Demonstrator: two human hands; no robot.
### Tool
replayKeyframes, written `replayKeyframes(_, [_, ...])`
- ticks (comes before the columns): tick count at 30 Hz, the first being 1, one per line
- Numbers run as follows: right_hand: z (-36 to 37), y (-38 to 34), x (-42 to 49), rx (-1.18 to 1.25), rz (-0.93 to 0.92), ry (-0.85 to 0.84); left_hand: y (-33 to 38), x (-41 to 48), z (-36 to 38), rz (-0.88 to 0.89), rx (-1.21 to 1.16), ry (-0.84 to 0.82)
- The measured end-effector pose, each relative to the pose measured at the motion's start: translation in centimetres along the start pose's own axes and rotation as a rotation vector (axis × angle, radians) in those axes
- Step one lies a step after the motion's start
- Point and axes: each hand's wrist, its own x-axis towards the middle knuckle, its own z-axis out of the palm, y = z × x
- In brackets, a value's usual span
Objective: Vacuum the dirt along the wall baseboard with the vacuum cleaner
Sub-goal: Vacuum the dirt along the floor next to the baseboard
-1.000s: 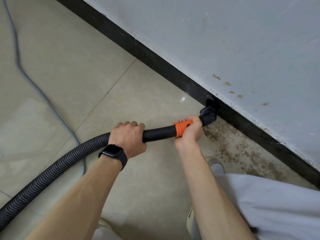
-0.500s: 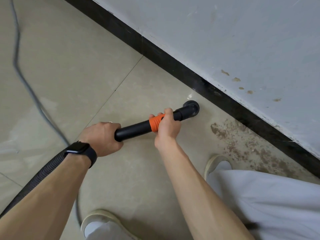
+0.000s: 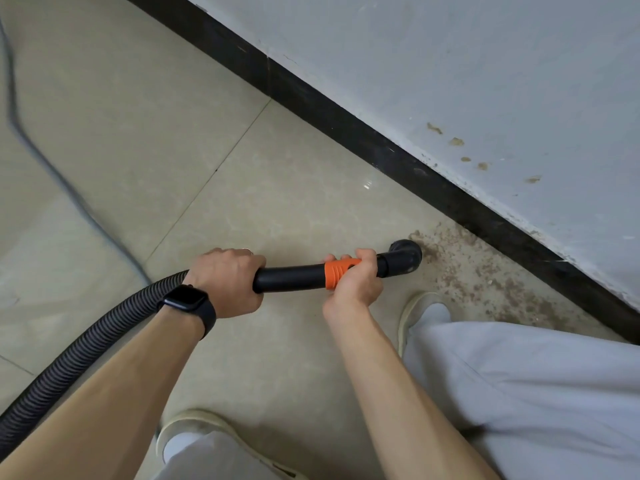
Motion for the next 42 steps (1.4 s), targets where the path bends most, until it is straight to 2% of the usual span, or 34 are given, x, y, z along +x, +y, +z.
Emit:
replayKeyframes(11, [-0.2,-3.7,2.9,-0.009,-0.046,0.001,4.7,1.9,-0.1,0.025,-0.042,0.036])
replayKeyframes(16, [1.2,-3.8,2.9,-0.025,-0.023,-0.064,4.0,2.0,-0.2,-0.022,-0.119,0.055])
replayKeyframes(21, [6.2,-1.8,0.7,-0.105,0.069,-0.277,-0.6,0.9,-0.9,-0.215,-0.219,0.096])
replayKeyframes(30, [13.5,6.5,-6.4,-0.538,0.232,-0.629,-11.0,-6.3,-0.4,-0.642,-0.406,0.112])
replayKeyframes(36, [16.0,10.7,-10.3,-0.712,0.401,-0.825,-14.2,-11.0,0.3,-0.854,-0.510,0.175])
replayKeyframes(42, [17.9,11.3,-12.0,-1.001,0.376,-1.016,-15.3,-10.7,-1.2,-0.993,-0.555,0.261])
